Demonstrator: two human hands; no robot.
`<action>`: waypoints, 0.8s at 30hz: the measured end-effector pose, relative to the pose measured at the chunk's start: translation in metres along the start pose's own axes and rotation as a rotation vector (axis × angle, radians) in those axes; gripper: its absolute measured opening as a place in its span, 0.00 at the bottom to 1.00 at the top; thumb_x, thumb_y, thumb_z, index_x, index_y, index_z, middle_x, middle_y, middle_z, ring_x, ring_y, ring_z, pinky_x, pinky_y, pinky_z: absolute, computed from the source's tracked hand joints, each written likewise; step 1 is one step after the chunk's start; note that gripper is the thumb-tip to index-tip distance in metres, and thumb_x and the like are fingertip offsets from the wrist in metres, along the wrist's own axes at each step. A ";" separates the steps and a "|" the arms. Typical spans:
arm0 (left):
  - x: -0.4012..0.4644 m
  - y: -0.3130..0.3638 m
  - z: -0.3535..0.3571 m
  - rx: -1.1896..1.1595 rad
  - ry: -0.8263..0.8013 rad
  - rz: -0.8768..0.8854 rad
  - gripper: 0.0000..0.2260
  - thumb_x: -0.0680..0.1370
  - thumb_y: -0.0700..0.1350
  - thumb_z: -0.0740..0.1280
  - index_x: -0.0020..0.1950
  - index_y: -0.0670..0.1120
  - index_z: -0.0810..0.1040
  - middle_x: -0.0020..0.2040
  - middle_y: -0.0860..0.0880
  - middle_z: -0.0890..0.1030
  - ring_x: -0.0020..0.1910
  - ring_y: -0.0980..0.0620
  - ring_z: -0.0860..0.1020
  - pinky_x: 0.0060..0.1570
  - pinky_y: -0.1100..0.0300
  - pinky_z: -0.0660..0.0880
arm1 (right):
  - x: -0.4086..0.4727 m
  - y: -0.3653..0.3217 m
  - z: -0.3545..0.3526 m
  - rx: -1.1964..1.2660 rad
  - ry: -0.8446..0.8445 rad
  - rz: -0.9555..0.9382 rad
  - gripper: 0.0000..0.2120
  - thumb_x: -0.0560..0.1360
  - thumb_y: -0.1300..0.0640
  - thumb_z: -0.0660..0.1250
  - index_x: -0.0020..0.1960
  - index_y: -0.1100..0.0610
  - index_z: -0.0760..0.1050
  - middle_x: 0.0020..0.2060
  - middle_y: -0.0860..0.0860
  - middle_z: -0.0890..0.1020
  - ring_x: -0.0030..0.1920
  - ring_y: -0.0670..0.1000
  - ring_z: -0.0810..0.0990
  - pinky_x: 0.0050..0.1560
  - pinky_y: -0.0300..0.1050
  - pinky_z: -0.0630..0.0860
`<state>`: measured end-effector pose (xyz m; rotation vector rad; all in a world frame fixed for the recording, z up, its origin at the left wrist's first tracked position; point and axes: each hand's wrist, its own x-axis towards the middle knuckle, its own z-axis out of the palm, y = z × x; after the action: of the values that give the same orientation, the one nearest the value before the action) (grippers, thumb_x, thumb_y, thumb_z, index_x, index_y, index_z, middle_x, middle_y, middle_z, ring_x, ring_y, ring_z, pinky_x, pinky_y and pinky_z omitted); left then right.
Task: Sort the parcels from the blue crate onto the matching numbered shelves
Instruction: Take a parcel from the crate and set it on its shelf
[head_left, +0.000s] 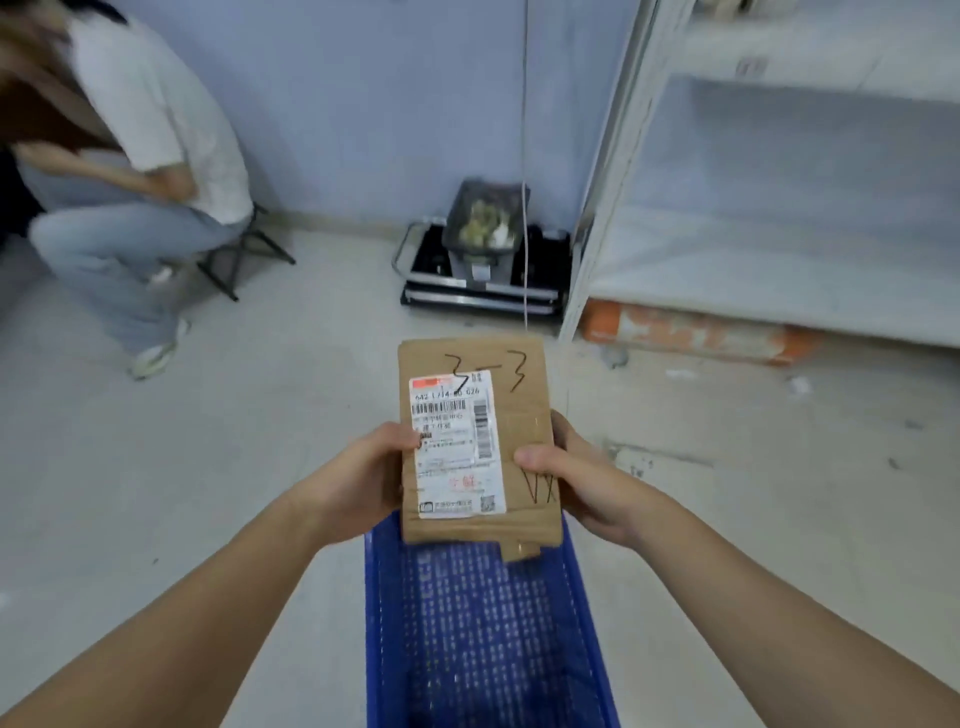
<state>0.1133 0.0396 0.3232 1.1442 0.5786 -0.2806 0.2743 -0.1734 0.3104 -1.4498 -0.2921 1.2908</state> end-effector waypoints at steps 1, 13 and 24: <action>-0.014 0.022 0.010 0.050 -0.002 0.041 0.38 0.67 0.57 0.75 0.75 0.45 0.72 0.70 0.43 0.80 0.69 0.40 0.78 0.70 0.43 0.73 | -0.014 -0.025 0.005 -0.010 0.023 -0.040 0.40 0.66 0.52 0.77 0.75 0.47 0.66 0.63 0.50 0.84 0.62 0.54 0.84 0.62 0.52 0.80; -0.221 0.274 0.185 0.511 -0.082 0.489 0.31 0.73 0.49 0.79 0.73 0.52 0.71 0.61 0.51 0.85 0.59 0.49 0.85 0.59 0.50 0.81 | -0.301 -0.279 0.064 -0.323 0.235 -0.451 0.27 0.76 0.56 0.75 0.70 0.41 0.70 0.59 0.41 0.85 0.60 0.45 0.84 0.58 0.41 0.80; -0.285 0.324 0.338 0.745 -0.291 0.821 0.34 0.73 0.53 0.78 0.75 0.60 0.66 0.60 0.58 0.85 0.58 0.56 0.84 0.61 0.55 0.80 | -0.497 -0.289 0.055 -0.371 0.568 -0.722 0.30 0.68 0.49 0.78 0.67 0.43 0.73 0.59 0.41 0.85 0.58 0.42 0.84 0.51 0.35 0.80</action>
<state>0.1357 -0.1620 0.8324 1.9108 -0.3193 0.0702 0.1765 -0.4188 0.8237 -1.7253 -0.6193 0.2293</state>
